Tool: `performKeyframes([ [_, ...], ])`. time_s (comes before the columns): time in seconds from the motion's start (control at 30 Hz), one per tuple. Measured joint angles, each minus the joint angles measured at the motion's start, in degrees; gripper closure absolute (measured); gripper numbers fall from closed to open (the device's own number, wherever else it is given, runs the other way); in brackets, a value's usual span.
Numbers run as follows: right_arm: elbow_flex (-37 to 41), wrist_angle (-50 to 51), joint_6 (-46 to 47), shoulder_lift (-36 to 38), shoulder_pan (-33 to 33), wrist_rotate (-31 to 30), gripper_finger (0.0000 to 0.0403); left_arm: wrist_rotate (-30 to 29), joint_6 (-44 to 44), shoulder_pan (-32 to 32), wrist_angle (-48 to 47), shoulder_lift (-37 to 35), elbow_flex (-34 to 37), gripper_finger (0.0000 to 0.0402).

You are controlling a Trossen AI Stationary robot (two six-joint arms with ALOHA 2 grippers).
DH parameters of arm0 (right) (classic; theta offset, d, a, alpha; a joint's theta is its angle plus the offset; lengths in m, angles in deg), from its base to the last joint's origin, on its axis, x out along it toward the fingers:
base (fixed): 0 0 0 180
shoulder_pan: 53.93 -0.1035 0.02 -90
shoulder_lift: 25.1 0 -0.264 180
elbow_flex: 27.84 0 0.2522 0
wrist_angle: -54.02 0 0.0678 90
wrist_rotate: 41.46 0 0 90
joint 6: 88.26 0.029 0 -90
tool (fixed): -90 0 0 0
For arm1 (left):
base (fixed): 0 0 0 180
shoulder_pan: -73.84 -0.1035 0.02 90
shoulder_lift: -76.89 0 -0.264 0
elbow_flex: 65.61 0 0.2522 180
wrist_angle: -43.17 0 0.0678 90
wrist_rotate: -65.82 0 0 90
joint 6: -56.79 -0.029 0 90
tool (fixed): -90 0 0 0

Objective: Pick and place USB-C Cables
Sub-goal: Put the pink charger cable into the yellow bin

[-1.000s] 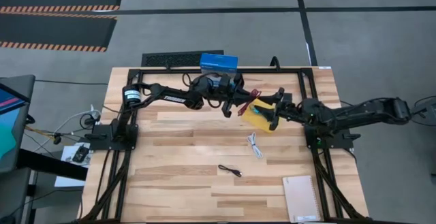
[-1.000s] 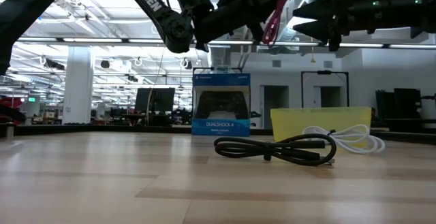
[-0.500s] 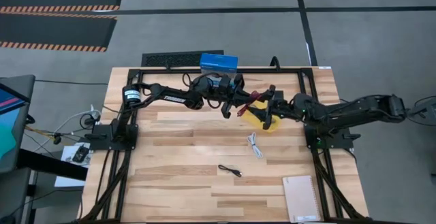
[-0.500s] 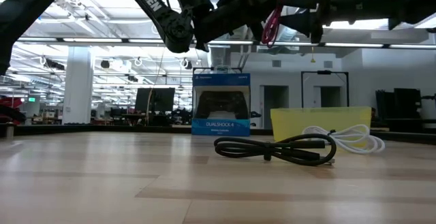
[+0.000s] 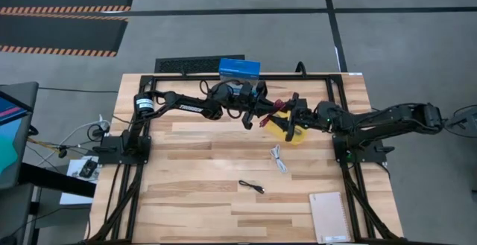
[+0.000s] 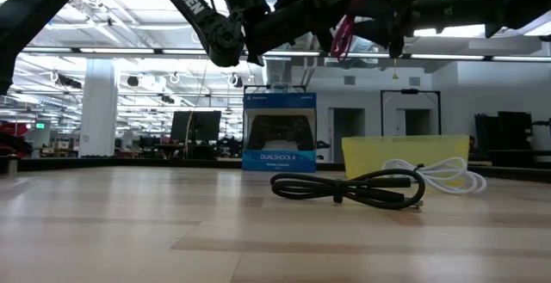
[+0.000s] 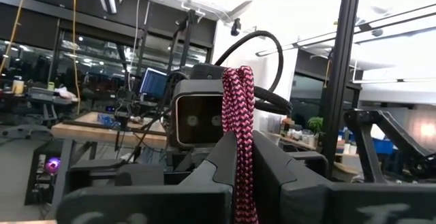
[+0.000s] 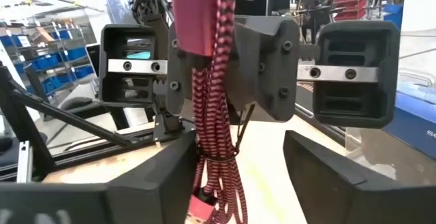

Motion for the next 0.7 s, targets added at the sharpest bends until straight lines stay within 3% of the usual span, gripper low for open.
performKeyframes([
  [0.4,0.0,1.32,-0.71,0.07,-0.02,0.26,0.0383,-0.47,-0.63,-0.09,-1.38,0.0,0.04,0.0398],
  [0.7,0.0,1.93,-0.86,0.07,-0.52,0.1,0.0389,-0.12,0.5,-0.04,-2.62,0.0,0.04,0.0396],
])
